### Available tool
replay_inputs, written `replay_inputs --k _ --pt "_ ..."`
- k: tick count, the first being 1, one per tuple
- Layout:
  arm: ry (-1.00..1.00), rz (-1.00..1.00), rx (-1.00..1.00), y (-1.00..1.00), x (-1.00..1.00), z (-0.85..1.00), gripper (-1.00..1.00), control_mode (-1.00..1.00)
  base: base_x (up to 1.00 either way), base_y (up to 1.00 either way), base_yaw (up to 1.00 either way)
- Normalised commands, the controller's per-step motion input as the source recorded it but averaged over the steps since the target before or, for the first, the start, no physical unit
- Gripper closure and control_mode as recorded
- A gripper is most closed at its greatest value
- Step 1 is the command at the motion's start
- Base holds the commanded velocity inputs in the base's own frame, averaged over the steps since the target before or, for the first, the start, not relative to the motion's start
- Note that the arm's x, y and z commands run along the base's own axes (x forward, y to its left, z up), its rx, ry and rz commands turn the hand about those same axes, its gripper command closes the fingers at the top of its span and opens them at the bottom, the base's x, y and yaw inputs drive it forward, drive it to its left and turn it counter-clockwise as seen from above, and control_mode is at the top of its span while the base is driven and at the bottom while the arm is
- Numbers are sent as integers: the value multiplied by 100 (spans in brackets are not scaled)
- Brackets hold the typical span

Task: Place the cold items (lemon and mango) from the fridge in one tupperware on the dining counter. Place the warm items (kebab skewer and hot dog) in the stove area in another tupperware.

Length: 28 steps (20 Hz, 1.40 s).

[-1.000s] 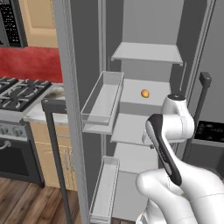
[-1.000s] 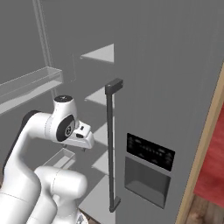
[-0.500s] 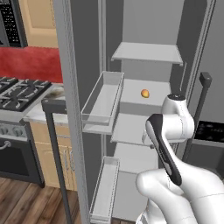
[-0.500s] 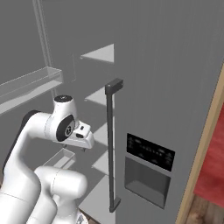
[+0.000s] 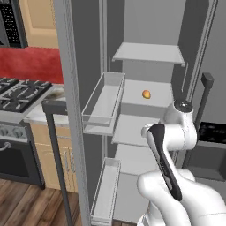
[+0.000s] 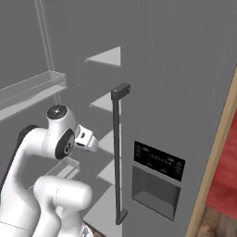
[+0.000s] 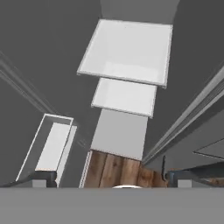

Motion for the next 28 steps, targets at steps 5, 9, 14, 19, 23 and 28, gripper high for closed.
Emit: replay_inputs --k 5,9,14,19,23,28 --pt "-49 -28 0 -4 59 48 -100 -100 0 0 0" --pt "-33 -23 -4 -18 63 61 -100 -100 0 0 0" --pt "-28 -6 -2 -17 72 32 -100 -100 0 0 0" --pt "-4 0 0 -21 44 23 -100 -100 0 0 0" --pt "-1 -6 -2 0 18 81 -100 -100 0 0 0" --pt "4 -3 -2 -13 17 19 -100 -100 0 0 0"
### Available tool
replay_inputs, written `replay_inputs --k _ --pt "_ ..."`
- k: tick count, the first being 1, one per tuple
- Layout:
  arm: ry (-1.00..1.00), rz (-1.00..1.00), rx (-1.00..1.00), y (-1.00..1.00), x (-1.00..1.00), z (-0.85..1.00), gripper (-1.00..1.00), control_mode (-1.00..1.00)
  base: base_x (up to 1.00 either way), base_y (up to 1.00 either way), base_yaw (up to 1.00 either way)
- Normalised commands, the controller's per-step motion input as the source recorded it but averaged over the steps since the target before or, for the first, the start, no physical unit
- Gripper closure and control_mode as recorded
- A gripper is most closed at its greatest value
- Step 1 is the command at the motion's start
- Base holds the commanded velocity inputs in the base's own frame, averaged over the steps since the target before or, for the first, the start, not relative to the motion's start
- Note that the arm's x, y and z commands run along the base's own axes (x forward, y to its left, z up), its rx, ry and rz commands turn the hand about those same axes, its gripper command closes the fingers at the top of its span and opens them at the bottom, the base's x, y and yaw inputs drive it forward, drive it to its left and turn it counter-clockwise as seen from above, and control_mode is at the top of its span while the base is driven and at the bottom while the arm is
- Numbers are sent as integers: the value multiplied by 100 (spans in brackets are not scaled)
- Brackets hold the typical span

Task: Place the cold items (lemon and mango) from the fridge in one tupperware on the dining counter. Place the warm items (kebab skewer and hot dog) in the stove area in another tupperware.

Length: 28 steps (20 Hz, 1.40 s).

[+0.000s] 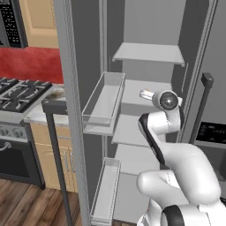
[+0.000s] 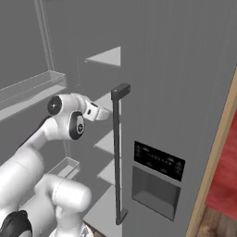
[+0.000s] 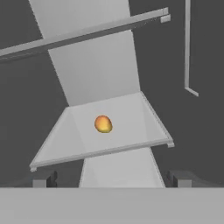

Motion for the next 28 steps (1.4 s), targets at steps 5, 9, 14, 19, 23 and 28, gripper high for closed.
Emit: replay_inputs --k 5,9,14,19,23,28 --pt "9 0 0 -13 49 0 -100 -100 0 0 0" --pt "13 0 0 -8 33 -1 -100 -100 0 0 0" --pt "17 0 1 -15 56 -1 -100 -100 0 0 0" --pt "8 0 2 -18 48 -15 -100 -100 0 0 0" --pt "0 0 0 0 28 -35 -100 -100 0 0 0" --pt "0 0 0 0 28 -26 -100 -100 0 0 0"
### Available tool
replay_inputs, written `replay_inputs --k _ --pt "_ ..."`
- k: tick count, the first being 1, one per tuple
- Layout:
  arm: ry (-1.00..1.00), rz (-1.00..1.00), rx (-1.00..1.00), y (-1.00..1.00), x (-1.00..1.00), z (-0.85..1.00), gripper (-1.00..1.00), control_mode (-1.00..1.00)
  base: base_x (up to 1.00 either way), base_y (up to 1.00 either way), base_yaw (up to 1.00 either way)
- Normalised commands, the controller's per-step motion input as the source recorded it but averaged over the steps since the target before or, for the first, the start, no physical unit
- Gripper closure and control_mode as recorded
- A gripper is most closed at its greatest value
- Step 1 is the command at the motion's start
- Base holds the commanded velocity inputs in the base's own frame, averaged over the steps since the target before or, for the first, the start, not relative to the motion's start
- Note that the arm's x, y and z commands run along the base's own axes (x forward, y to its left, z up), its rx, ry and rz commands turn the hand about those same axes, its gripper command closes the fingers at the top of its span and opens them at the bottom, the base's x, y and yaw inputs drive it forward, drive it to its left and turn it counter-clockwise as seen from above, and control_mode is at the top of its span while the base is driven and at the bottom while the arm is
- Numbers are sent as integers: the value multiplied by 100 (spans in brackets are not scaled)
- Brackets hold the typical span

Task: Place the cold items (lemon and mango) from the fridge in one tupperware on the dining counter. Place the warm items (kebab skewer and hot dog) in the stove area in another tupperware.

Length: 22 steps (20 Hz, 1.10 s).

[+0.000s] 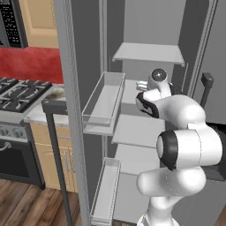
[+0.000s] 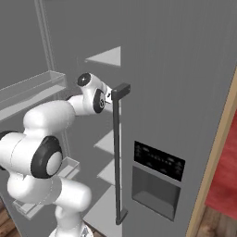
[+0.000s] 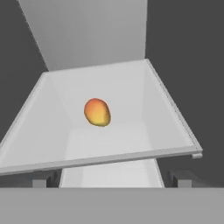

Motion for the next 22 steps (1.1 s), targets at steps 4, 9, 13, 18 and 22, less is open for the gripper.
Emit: replay_inputs --k 4,9,13,18,22 --pt "7 0 0 -13 46 -13 -100 -100 0 0 0" --pt "11 0 0 -4 62 -16 -100 -100 0 0 0" --pt "8 0 0 -2 41 -10 -100 -100 0 0 0" --pt "0 0 0 -17 22 -17 -100 -100 0 0 0" --pt "-1 0 0 -23 15 -27 -100 -100 0 0 0"
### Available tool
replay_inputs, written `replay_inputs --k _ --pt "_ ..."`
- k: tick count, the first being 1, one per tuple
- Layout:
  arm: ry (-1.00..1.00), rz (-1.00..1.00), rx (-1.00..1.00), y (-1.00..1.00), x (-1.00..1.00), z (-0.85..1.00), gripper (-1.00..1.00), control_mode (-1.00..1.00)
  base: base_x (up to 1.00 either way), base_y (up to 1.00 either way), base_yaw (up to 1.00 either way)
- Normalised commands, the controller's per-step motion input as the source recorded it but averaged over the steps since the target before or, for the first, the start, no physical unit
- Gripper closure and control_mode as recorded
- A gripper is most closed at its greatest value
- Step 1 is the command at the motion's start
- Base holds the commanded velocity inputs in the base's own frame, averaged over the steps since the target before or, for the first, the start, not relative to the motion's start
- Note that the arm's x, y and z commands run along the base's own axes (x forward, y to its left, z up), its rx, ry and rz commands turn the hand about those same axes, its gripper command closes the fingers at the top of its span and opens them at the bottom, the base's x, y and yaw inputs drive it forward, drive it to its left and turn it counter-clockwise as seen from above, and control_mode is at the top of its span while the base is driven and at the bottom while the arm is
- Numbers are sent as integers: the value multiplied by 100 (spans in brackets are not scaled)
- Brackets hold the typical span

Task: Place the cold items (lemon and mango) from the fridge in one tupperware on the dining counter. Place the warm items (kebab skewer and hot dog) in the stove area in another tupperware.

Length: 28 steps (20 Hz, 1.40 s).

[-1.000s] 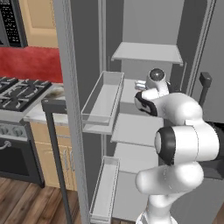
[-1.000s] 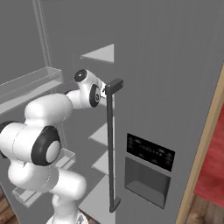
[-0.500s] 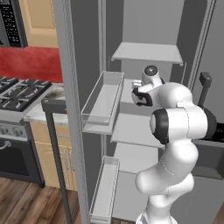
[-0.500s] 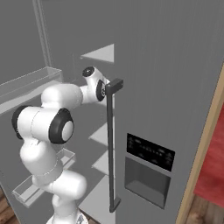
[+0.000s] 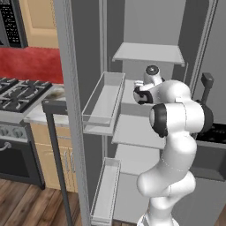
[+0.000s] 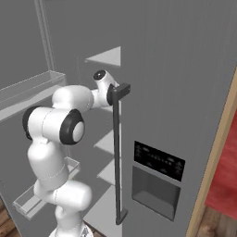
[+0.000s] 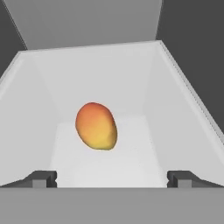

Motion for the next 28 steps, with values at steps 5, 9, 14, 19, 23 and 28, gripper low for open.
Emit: replay_inputs --k 5,9,14,19,23,28 --pt "0 0 0 -19 19 -17 -100 -100 0 0 0" --pt "1 0 0 -11 32 -10 -100 -100 0 0 0" --pt "4 0 0 1 43 -14 -100 -100 0 0 0" --pt "0 0 0 1 42 -5 -100 -100 0 0 0" --pt "4 0 0 0 13 -9 -100 -100 0 0 0" --pt "9 0 0 0 10 -25 -100 -100 0 0 0"
